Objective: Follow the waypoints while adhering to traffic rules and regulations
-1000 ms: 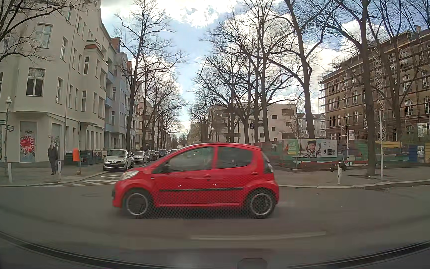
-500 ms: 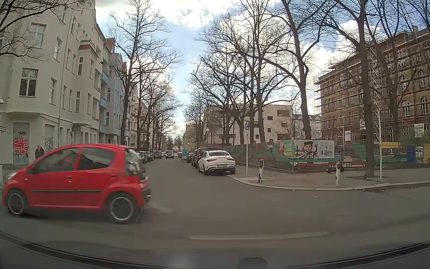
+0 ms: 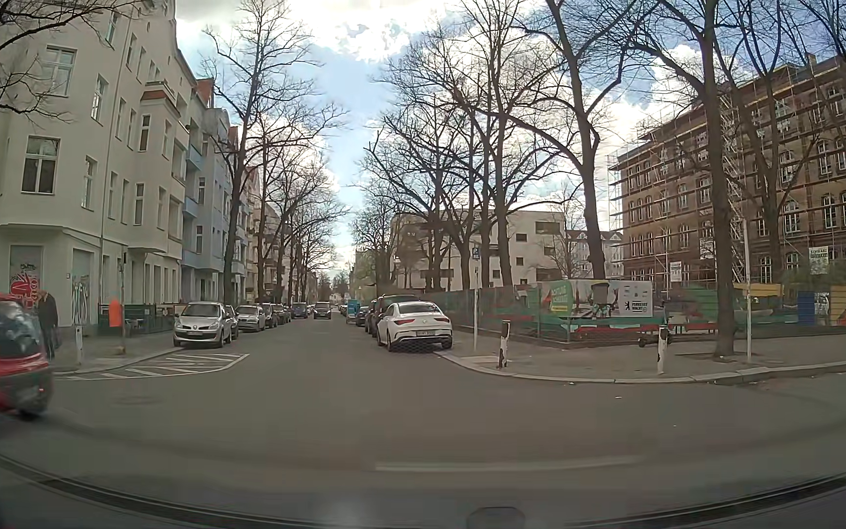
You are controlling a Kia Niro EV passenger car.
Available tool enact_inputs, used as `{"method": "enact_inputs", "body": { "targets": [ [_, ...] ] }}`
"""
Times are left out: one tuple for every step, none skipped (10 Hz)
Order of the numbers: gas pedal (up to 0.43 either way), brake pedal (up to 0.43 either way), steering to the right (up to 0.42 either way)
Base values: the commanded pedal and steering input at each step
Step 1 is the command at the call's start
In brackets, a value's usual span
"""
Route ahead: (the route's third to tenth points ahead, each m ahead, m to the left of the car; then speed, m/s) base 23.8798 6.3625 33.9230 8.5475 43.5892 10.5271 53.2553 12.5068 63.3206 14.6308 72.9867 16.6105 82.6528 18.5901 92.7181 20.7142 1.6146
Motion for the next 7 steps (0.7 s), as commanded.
{"method": "enact_inputs", "body": {
  "targets": [
    [0.299, 0.030, 0.062],
    [0.299, 0.030, 0.031],
    [0.299, 0.030, 0.001],
    [0.299, 0.030, -0.026],
    [0.299, 0.030, -0.044],
    [0.299, 0.030, -0.054],
    [0.299, 0.030, -0.057]
  ]
}}
